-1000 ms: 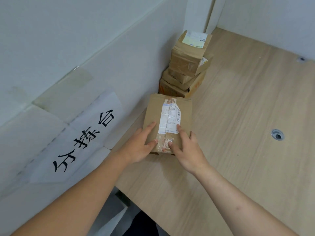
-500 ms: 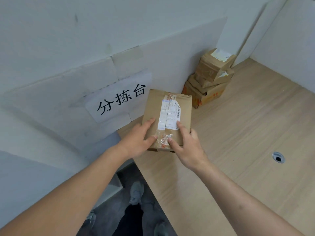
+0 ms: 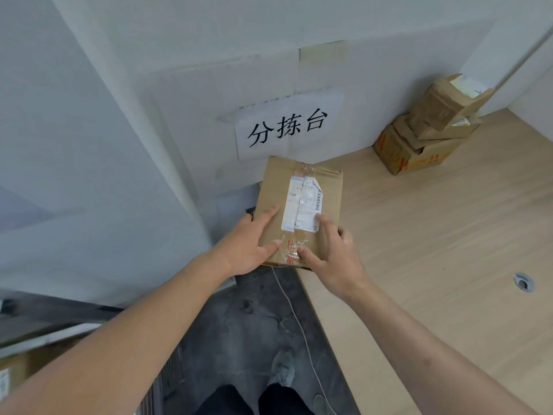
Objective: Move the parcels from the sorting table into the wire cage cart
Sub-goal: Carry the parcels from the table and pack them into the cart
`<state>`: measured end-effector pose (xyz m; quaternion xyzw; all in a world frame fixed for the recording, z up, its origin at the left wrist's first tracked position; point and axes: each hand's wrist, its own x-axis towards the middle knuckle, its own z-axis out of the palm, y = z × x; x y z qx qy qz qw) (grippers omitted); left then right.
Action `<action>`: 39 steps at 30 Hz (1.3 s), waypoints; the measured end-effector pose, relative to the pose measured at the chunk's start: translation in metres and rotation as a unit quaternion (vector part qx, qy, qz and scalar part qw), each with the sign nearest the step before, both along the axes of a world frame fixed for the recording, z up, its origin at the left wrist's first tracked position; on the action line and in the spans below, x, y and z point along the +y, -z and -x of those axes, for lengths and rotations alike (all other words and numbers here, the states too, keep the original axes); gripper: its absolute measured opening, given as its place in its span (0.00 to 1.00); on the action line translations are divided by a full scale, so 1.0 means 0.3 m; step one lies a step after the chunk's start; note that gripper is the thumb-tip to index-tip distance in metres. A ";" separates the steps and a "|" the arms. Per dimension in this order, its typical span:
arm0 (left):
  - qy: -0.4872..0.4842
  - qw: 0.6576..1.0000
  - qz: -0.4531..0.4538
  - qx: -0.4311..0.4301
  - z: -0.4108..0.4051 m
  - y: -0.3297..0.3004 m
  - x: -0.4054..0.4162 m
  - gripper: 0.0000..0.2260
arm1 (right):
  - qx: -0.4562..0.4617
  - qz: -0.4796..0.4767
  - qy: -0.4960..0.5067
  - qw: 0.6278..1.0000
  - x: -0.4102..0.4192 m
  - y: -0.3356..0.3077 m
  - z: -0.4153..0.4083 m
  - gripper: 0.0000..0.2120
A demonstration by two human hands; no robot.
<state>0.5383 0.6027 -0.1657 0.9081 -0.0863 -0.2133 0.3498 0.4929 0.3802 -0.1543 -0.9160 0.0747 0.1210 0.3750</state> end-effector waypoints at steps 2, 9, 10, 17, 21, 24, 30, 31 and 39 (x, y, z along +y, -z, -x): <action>0.004 1.000 0.001 0.017 0.065 0.018 0.057 0.35 | 0.009 0.014 -0.007 1.000 0.055 0.016 0.056 0.39; 0.009 0.999 -0.010 0.045 0.291 0.079 0.245 0.37 | 0.039 0.023 -0.026 0.999 0.231 0.071 0.263 0.43; 0.007 0.999 -0.009 0.048 0.324 0.083 0.267 0.37 | 0.044 0.022 -0.031 0.998 0.253 0.075 0.287 0.43; -0.029 0.998 -0.015 0.061 0.510 0.108 0.393 0.38 | 0.089 0.050 -0.098 0.990 0.376 0.090 0.389 0.46; -0.069 0.994 -0.017 0.079 0.601 0.124 0.456 0.40 | 0.112 0.064 -0.153 0.980 0.440 0.104 0.416 0.46; -0.107 0.990 -0.020 0.092 0.680 0.139 0.498 0.41 | 0.119 0.062 -0.196 0.971 0.488 0.123 0.428 0.45; -0.196 0.974 -0.029 0.113 0.848 0.180 0.551 0.42 | 0.129 0.069 -0.290 0.946 0.571 0.166 0.459 0.44; -0.213 0.969 -0.025 0.120 0.877 0.188 0.557 0.42 | 0.131 0.070 -0.307 0.940 0.583 0.173 0.465 0.44; -0.347 0.926 -0.019 0.147 1.120 0.217 0.594 0.42 | 0.156 0.070 -0.444 0.880 0.715 0.221 0.502 0.45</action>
